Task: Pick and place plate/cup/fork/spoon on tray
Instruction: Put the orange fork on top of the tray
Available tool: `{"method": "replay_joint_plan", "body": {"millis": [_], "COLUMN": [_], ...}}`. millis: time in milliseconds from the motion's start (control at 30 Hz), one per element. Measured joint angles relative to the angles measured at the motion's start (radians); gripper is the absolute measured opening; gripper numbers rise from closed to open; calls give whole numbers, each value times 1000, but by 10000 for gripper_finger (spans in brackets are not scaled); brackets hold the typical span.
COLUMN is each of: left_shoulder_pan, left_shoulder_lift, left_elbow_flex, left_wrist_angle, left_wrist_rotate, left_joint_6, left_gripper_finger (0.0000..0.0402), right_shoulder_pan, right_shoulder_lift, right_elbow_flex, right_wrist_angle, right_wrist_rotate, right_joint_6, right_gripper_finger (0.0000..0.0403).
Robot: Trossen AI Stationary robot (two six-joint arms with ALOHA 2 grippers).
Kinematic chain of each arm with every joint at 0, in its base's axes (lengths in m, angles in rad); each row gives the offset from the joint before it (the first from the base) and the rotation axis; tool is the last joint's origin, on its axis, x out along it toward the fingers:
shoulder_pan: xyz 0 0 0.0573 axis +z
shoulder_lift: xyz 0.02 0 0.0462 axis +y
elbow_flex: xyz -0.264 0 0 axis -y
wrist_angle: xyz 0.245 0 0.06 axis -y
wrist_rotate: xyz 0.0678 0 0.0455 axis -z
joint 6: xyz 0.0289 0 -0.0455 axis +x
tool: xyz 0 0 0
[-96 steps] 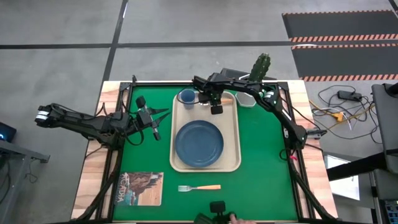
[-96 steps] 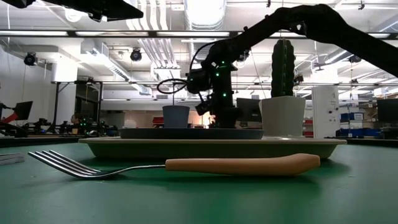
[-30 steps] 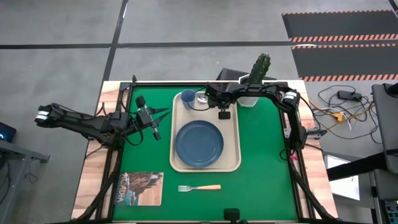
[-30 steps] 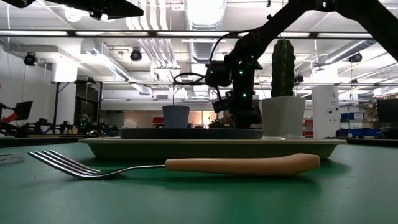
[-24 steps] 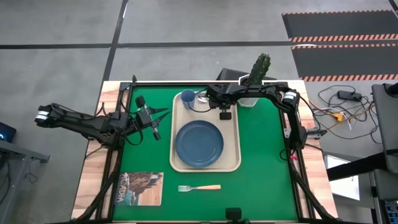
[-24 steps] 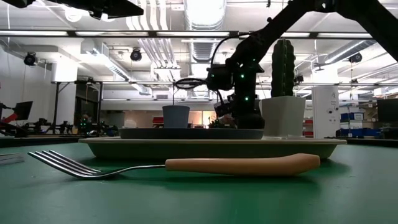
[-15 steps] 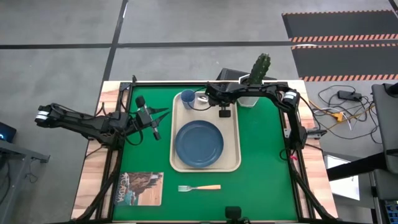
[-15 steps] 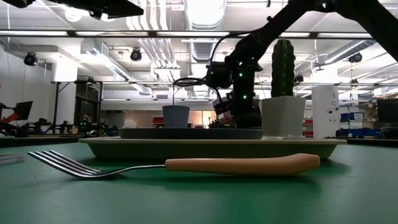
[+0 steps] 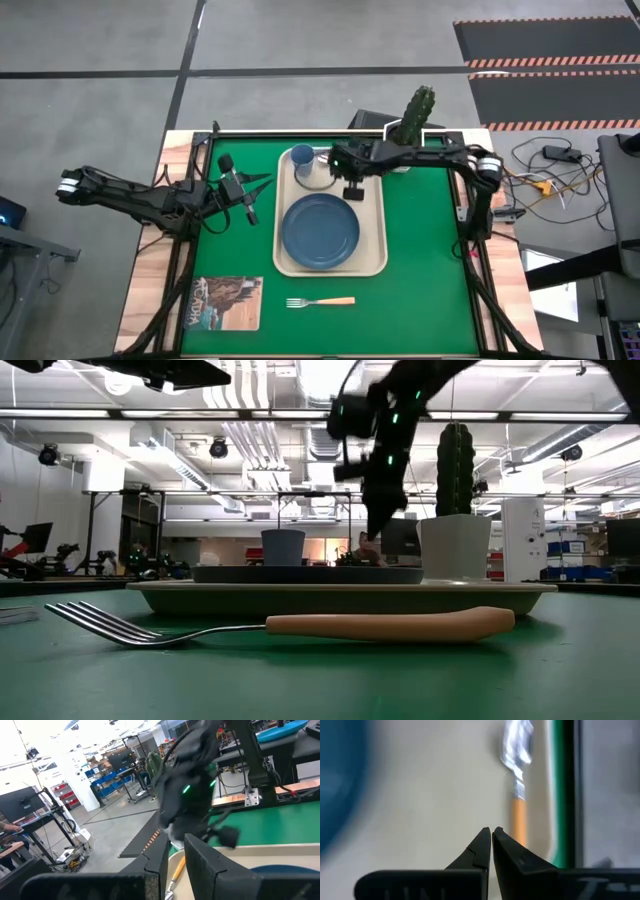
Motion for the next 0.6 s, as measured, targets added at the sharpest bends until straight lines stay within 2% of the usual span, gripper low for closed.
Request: {"method": "replay_joint_plan", "body": {"millis": [100,233,400,600], "left_shoulder_pan": [0,0,-1,-1], "left_shoulder_lift": [0,0,2,7], "left_elbow_flex": [0,0,0,6], "left_wrist_angle": [0,12,25,36], "left_wrist_rotate": [0,0,0,2], "left_joint_6": [0,-7,-56,-112], "left_gripper_finger": [44,44,44,44], "right_shoulder_pan": [91,238,443,655], "right_shoulder_lift": [-71,-149,-217,-200], "right_elbow_flex": [-28,-108,-265,-371], "right_wrist_angle": [8,72,310,612], "right_wrist_rotate": [-78,-89,-90,-84], "right_joint_6": [76,196,314,400], "right_gripper_finger": [9,9,9,9]}}
